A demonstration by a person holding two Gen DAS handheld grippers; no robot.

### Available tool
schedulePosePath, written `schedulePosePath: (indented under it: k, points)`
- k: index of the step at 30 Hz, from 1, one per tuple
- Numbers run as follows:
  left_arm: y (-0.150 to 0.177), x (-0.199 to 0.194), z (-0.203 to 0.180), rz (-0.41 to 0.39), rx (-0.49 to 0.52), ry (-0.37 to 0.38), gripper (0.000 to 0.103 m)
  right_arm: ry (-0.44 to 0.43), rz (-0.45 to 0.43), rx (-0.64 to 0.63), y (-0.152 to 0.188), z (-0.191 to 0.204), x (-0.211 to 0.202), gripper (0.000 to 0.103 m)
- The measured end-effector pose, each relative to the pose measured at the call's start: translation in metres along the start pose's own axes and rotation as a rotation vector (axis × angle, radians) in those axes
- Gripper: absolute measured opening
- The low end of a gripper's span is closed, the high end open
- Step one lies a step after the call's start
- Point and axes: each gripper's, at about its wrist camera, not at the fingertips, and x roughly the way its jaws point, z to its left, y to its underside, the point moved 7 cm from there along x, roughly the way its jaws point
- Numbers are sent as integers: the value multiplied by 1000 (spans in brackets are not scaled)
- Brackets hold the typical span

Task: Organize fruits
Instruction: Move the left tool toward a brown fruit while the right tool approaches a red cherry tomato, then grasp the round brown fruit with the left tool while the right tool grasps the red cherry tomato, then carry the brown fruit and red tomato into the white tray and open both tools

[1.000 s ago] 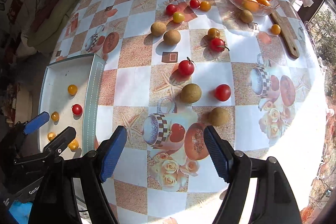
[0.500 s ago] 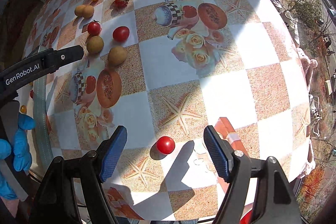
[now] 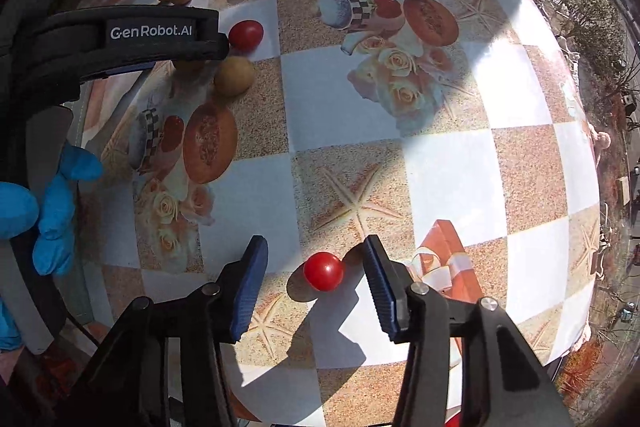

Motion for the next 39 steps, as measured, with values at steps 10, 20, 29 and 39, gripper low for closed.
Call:
schedulePosePath:
  k: [10, 20, 29, 39]
  points:
    - [-2, -7, 14, -36, -42, 27, 28, 43, -3, -45, 9, 11, 0, 21]
    - [9, -24, 33, -49, -87, 118, 28, -92, -16, 85, -1, 1, -9, 20]
    - [30, -51, 67, -78, -122, 111, 28, -120, -36, 51, -19, 21, -16, 20]
    - [55, -81, 123, -123, -223, 57, 28, -155, -60, -76, -49, 66, -29, 20]
